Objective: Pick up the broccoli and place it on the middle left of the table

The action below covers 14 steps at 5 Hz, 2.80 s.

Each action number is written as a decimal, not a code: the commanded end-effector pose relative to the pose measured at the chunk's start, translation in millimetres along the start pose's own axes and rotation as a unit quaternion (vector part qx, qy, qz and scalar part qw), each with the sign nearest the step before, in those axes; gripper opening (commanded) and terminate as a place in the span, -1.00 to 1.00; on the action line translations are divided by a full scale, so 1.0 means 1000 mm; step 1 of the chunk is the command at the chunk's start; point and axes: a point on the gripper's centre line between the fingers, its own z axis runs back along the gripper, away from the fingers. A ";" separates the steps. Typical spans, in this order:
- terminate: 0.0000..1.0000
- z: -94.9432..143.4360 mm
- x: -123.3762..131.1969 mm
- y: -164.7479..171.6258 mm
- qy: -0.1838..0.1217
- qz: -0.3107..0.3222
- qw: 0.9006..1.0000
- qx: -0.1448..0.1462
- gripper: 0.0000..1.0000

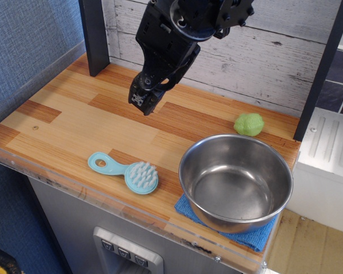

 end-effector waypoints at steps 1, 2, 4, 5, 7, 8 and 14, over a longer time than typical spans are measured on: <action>-1.00 0.000 0.000 0.000 0.000 0.000 1.000 0.000 1.00; -1.00 0.000 -0.010 -0.035 -0.027 -0.026 0.999 0.021 1.00; -1.00 -0.004 -0.046 -0.092 0.032 -0.212 0.972 -0.097 1.00; -1.00 -0.009 -0.062 -0.093 0.076 -0.274 0.949 -0.133 1.00; -1.00 -0.031 -0.088 -0.103 0.159 -0.373 0.906 -0.119 1.00; -1.00 -0.041 -0.103 -0.107 0.178 -0.406 0.889 -0.112 1.00; -1.00 -0.042 -0.116 -0.096 0.157 -0.433 0.885 -0.068 -1.00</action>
